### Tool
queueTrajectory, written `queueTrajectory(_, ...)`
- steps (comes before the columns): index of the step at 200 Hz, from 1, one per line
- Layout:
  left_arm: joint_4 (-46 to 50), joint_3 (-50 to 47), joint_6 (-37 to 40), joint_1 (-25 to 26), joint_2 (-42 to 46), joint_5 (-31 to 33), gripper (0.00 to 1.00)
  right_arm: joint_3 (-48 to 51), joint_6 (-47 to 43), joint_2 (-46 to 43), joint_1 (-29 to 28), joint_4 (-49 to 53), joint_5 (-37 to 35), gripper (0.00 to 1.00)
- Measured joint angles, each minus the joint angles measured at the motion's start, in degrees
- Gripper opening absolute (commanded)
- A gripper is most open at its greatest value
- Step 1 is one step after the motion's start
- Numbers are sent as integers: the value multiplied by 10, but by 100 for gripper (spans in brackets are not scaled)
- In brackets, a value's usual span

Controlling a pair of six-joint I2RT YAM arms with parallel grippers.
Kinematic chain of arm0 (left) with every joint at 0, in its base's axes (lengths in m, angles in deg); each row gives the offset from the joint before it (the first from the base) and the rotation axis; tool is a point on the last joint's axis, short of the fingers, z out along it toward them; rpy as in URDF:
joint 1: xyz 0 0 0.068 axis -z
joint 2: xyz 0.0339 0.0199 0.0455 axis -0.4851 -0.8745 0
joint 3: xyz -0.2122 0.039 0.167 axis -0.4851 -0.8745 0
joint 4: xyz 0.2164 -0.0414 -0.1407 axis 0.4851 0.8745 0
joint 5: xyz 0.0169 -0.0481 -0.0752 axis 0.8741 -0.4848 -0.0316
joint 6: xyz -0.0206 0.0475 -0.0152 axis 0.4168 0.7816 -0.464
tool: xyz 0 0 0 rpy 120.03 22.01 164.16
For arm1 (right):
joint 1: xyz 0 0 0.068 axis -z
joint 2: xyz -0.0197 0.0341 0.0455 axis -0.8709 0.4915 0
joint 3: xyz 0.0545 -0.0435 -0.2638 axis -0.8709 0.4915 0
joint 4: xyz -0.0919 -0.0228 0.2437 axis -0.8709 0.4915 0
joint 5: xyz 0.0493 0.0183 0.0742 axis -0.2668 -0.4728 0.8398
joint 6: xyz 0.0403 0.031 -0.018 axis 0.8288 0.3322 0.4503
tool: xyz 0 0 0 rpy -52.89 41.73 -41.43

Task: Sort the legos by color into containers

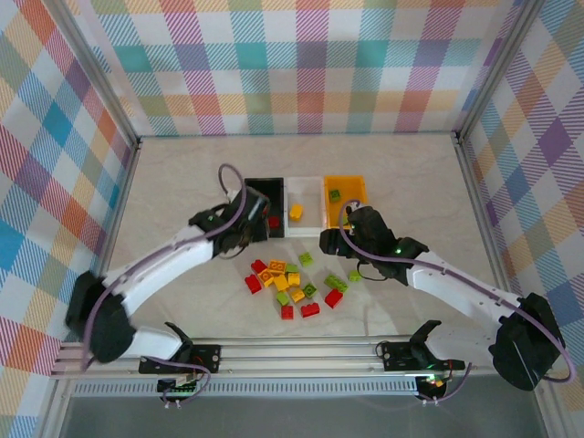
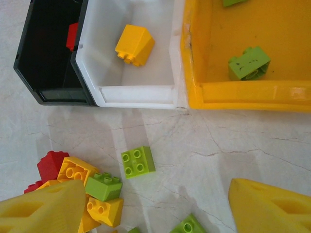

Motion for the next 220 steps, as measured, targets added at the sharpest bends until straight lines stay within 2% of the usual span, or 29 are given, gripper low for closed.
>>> queueTrajectory(23, -20, 53, 16, -34, -101, 6, 25, 0, 0, -13, 0, 5, -3, 78)
queueTrajectory(52, -26, 105, 23, -48, -185, 16, 25, 6, 0, -30, 0, 7, -3, 78)
queueTrajectory(68, -26, 133, 25, -50, -215, 20, 30, 12, 2, -33, 0, 10, -3, 79)
queueTrajectory(121, -26, 176, 28, -51, -237, 13, 82, 31, 18, -38, 0, 28, -3, 81)
queueTrajectory(150, -26, 168, 30, -37, -186, 0, 99, 51, 46, -46, 0, 47, -17, 82)
queueTrajectory(185, -44, 117, 18, 9, -41, -17, 100, 85, 92, -51, 0, 72, -40, 81)
queueTrajectory(220, -81, -19, -14, 52, 98, -37, 100, 103, 114, -38, 0, 89, -54, 81)
